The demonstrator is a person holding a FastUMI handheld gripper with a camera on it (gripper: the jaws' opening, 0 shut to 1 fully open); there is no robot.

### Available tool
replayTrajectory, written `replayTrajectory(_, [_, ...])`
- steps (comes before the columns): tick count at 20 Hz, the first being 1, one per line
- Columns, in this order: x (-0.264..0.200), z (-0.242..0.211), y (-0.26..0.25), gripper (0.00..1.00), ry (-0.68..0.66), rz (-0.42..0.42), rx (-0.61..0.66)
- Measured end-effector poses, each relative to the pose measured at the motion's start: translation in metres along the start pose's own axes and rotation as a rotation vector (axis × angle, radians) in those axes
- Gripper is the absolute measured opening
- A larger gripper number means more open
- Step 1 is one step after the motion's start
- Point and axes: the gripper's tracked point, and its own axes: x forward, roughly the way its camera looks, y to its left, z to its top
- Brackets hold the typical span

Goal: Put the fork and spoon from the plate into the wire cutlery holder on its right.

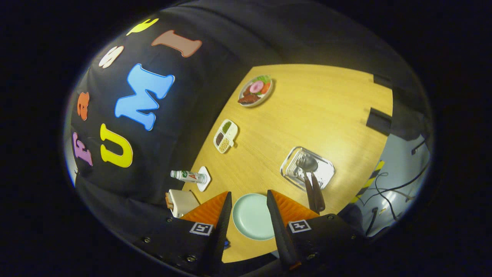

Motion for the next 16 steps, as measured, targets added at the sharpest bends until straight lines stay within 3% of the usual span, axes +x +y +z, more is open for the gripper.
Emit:
replayTrajectory(7, [-0.045, 0.07, 0.029, 0.57, -0.374, -0.091, -0.357])
replayTrajectory(14, [-0.1, 0.107, 0.069, 0.57, -0.715, -0.178, -0.656])
replayTrajectory(16, [-0.117, 0.113, 0.08, 0.64, -0.788, -0.184, -0.69])
